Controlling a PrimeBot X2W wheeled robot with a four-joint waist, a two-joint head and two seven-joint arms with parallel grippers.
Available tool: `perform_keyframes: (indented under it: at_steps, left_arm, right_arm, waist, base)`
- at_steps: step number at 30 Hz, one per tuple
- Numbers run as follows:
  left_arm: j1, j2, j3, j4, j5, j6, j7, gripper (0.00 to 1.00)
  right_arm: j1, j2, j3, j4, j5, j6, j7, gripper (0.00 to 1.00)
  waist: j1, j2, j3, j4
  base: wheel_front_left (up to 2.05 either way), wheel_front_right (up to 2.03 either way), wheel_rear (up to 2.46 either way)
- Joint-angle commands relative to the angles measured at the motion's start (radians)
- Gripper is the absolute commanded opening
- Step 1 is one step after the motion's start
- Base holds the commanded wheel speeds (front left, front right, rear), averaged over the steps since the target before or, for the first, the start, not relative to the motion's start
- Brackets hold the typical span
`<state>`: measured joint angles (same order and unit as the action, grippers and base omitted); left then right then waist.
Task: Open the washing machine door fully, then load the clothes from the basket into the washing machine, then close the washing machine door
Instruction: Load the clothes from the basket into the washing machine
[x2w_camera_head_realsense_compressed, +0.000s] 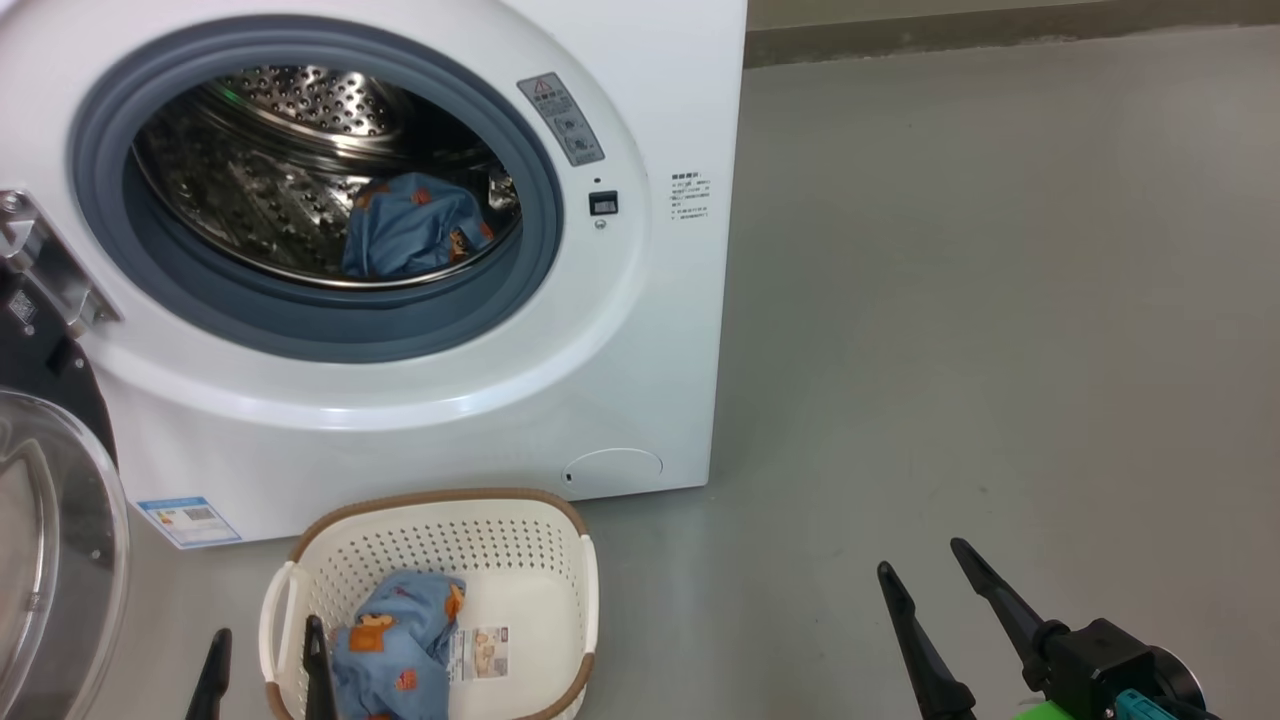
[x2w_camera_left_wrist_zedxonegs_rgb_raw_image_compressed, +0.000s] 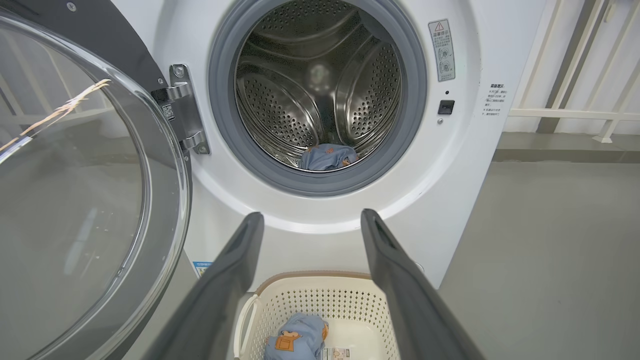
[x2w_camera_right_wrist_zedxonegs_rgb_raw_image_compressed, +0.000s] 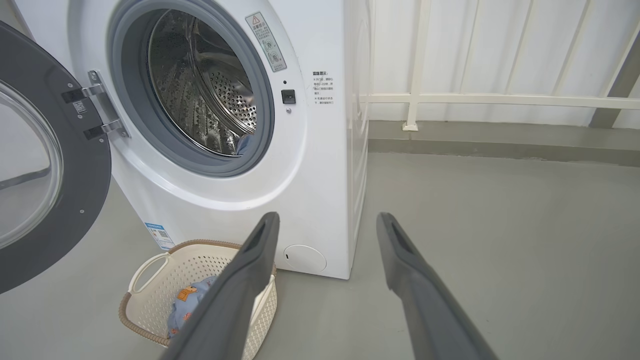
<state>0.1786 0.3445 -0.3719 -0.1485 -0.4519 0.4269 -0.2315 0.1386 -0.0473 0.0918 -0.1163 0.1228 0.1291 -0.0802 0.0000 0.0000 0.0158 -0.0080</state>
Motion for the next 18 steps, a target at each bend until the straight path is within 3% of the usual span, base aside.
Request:
perform_keyframes:
  at_steps: [1,12,18]
  left_arm:
    - [-0.053,0.009,0.034,-0.01,-0.005,0.002,-0.008,1.0]
    - [-0.174,0.007,0.003,0.2,-0.028,-0.064,0.042,1.0]
    - [-0.336,0.01,-0.05,0.428,0.008,-0.12,0.088,1.0]
  right_arm:
    - [-0.021,-0.003,0.025,-0.034,-0.005,0.002,0.002,1.0]
    - [-0.063,-0.003,0.038,-0.056,-0.005,0.002,-0.002,1.0]
    - [-0.109,-0.003,0.051,-0.061,0.003,0.002,-0.017,1.0]
  waist:
    - [0.0,0.0,0.007,-0.002]
    - [0.0,0.0,0.103,-0.034]
    - [0.0,0.0,0.211,-0.067]
  base:
    - [0.0,0.0,0.0]
    - [0.0,0.0,0.0]
    - [0.0,0.0,0.0]
